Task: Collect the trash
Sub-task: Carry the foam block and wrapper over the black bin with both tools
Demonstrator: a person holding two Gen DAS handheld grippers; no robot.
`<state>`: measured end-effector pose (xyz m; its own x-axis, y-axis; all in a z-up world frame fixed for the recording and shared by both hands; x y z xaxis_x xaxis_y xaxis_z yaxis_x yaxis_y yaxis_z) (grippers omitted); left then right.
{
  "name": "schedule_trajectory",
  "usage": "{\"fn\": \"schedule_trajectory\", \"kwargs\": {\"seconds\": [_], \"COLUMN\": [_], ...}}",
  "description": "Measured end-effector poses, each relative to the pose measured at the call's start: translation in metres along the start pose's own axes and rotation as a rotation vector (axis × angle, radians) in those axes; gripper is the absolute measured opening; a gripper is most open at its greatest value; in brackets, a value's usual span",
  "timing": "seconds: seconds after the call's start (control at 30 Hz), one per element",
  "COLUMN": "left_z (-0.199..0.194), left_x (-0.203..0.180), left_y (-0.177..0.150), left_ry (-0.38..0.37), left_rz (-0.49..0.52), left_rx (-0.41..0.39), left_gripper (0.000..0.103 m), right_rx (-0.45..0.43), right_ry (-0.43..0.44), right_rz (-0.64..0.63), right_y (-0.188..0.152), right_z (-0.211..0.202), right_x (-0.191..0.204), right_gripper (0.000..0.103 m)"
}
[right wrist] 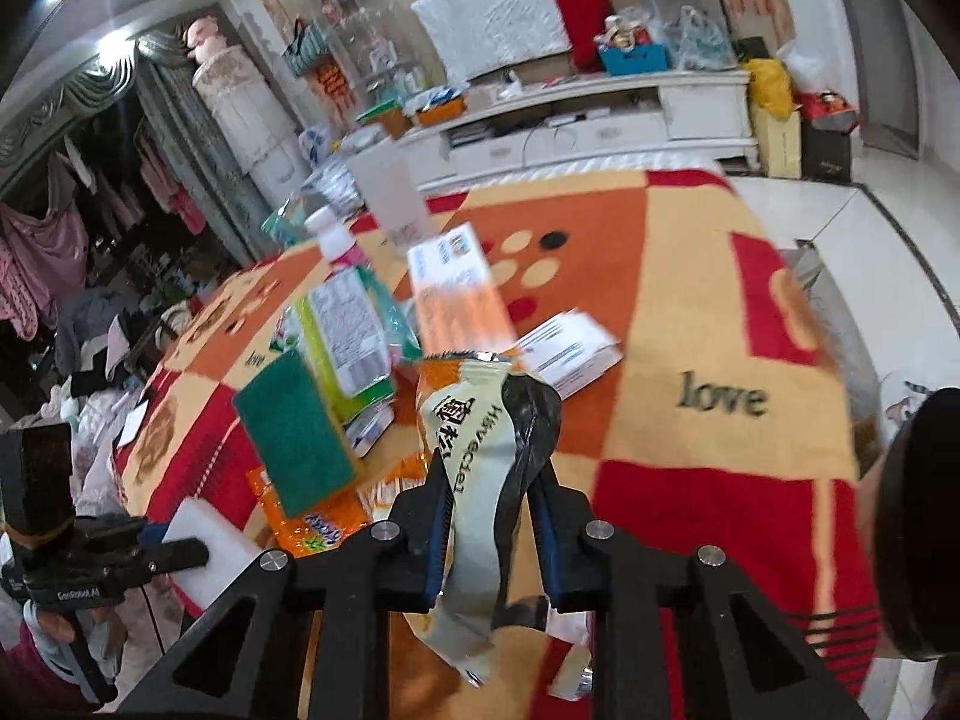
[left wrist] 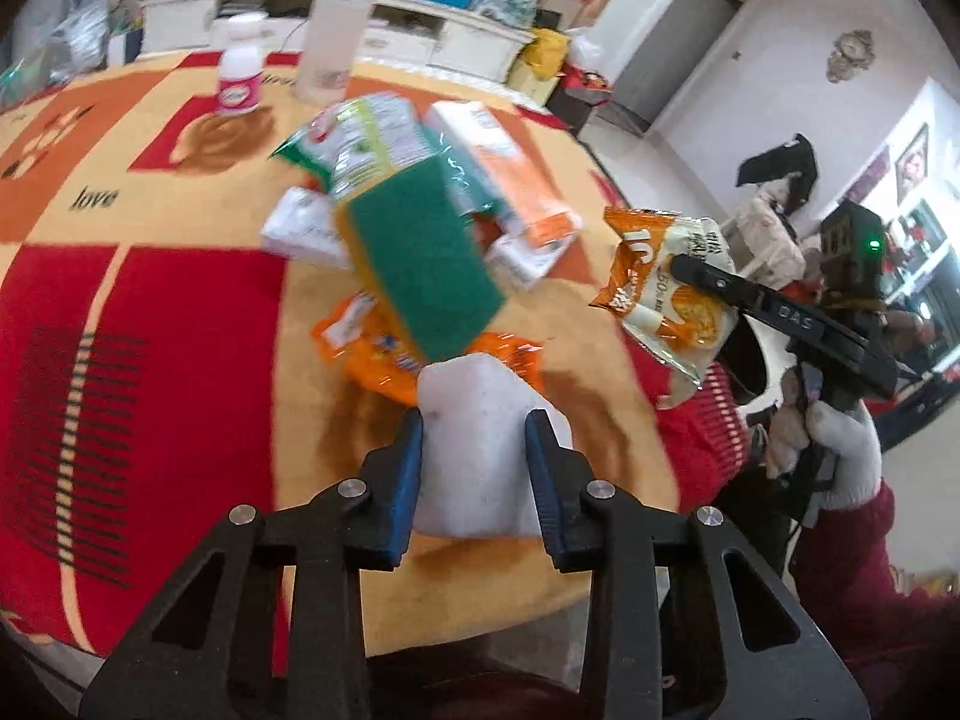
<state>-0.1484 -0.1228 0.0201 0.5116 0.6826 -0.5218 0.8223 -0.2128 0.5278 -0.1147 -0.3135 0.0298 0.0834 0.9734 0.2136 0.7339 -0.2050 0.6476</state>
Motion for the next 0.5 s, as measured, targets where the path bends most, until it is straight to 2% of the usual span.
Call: {"fn": "schedule_trajectory", "kwargs": {"seconds": [0.2,0.5], "left_z": [0.0,0.037], "left_x": [-0.042,-0.102], "left_y": [0.026,0.061], "left_ry": [-0.057,-0.136], "left_rz": [0.078,0.164], "left_rx": [-0.041,-0.049], "left_gripper": [0.031,0.031], "right_rx": [-0.05,-0.11], "right_ry": [-0.051,-0.148], "right_rz": [0.057,0.132], "right_y": [0.011,0.02], "right_z": [-0.022,-0.056], "right_x": [-0.04,-0.098], "right_gripper": [0.023,0.023]}}
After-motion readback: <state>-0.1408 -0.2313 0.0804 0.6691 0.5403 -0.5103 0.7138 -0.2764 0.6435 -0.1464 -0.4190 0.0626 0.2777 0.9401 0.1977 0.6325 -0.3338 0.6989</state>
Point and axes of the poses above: each gripper's, at about its wrist camera, not at the fingertips, and z roughly the way its jaws point, x to its left, y to its top, the point moved 9 cm from there along z, roughly the way its jaws point, and after that the axes turned 11 degrees about -y, right-handed, at the moved point
